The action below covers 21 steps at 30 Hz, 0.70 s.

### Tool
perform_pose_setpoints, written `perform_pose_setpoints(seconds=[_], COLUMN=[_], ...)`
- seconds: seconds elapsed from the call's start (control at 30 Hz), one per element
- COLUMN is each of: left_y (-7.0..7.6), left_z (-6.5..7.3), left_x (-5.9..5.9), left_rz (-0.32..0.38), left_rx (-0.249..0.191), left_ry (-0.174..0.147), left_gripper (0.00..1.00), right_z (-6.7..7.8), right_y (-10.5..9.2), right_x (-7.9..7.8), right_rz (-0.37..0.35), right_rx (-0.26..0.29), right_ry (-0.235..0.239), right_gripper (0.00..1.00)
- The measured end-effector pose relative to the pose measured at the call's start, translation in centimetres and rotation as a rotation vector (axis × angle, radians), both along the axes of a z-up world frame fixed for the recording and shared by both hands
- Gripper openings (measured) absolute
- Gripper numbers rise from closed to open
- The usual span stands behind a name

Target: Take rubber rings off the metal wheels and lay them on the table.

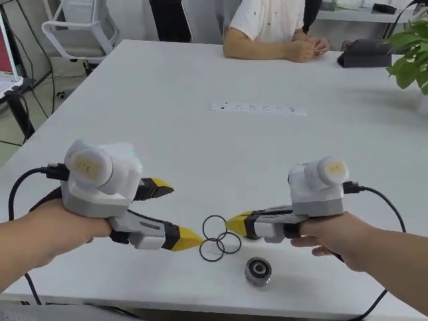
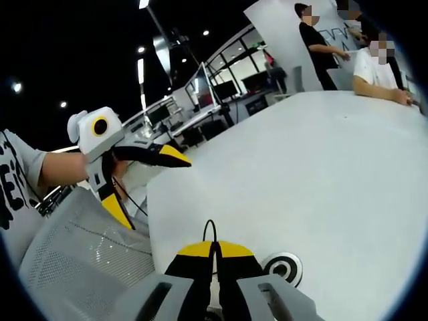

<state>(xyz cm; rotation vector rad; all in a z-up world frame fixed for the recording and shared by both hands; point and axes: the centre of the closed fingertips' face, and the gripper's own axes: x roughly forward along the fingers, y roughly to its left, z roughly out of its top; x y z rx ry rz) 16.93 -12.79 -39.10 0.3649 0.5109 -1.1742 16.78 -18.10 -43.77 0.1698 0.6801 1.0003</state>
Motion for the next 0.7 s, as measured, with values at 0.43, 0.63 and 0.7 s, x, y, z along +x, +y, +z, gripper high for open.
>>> perform_pose_setpoints(seconds=[0.43,0.63,0.7], left_y=[0.5,0.4,0.2], left_z=[0.7,0.8,0.9], left_x=[0.1,0.6,0.7], left_rz=[0.028,0.028,0.029], left_rx=[0.004,0.009,0.004], left_ry=[-0.004,-0.012,-0.013], left_gripper=[0.65,0.65,0.65], right_z=[-1.0,-1.2,-1.1], right_y=[0.7,0.7,0.7], right_x=[-0.9,-0.8,-0.8], right_rz=[0.059,0.087,0.091], right_rx=[-0.071,-0.106,-0.108], right_ry=[-0.016,-0.049,-0.057], right_gripper=[0.0,0.06,0.09])
